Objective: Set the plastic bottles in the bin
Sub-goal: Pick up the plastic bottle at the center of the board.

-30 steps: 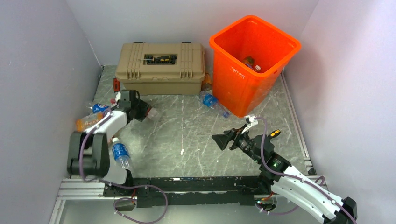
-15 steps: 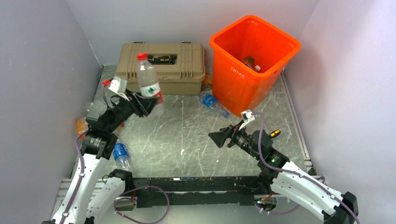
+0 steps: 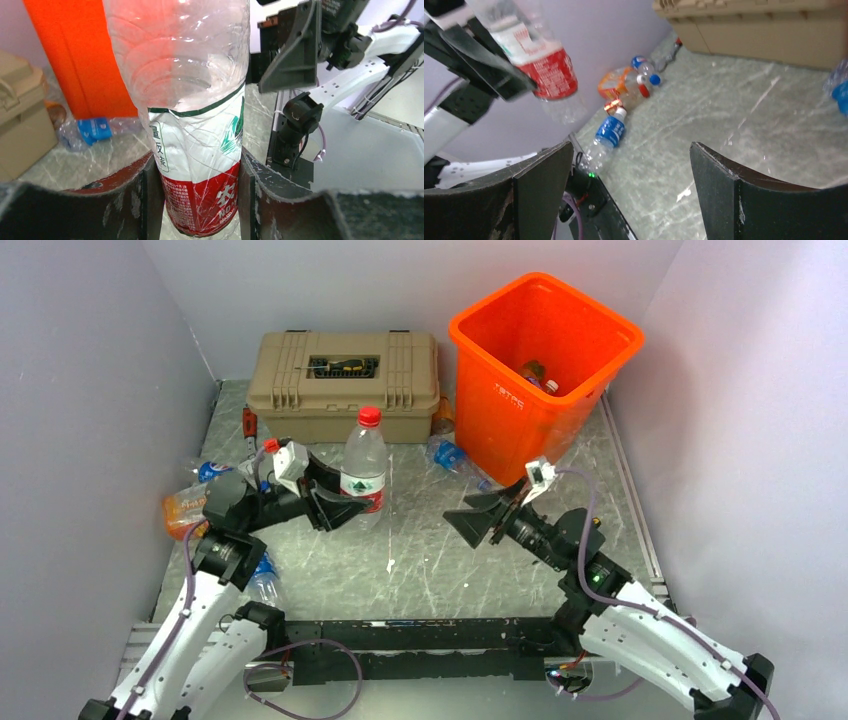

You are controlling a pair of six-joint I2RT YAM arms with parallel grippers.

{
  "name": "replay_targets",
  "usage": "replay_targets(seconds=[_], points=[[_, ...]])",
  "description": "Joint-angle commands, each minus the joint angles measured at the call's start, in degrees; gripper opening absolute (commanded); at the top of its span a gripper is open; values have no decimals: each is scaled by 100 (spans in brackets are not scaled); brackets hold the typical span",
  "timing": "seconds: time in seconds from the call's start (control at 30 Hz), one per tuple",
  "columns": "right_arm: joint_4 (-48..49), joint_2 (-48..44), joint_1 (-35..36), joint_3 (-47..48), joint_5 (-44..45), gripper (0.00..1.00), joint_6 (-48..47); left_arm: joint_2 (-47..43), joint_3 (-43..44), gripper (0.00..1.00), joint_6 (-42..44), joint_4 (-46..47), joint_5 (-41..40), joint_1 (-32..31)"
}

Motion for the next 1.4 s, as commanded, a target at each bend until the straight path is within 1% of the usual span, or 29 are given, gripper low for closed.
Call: replay_targets(seconds=[0.0, 0.03, 0.1, 0.17, 0.23, 0.33, 0.47, 0.6, 0.7, 0.83, 0.97, 1.13, 1.2, 1.37], points=[[250, 181, 30, 1077, 119, 91, -457, -260, -88, 37, 5, 557, 431, -52], [186, 287, 30, 1253, 101, 91, -567, -291, -114, 37, 16, 569, 431, -74], [84, 539, 30, 1896, 66, 91, -751, -315, -135, 38, 70, 511, 362, -142], [9, 846, 34, 2483, 94, 91, -881, -325, -96, 40, 252, 276, 213, -187], [-70, 1157, 37, 3052, 292, 91, -939, -350, -39, 41, 407, 95, 132, -212], [-253, 1726, 31, 3861, 461, 91, -1028, -411, -92, 40, 469, 92, 52, -224], [-585, 2575, 37, 4920, -192, 91, -914, -391, -77, 42, 540, -41, -70, -279], [-1228, 3374, 39, 5815, -788, 91, -790, -409, -95, 42, 556, -11, -47, -305], [-1122, 3662, 62, 5923, -1160, 91, -596, -360, -129, 41, 484, 96, 1, -305], [-943, 3819, 89, 5904, -1404, 90, -380, -265, -158, 42, 312, 248, 54, -314], [-970, 3976, 124, 6027, -1542, 87, -380, -259, -179, 42, 278, 302, 96, -314], [-962, 4219, 163, 6166, -1953, 86, -352, -256, -180, 41, 240, 337, 160, -314], [-1007, 4286, 201, 6178, -1961, 84, -368, -260, -189, 40, 241, 336, 160, -315], [-1042, 4367, 255, 6156, -1918, 74, -395, -247, -201, 40, 201, 377, 173, -323]])
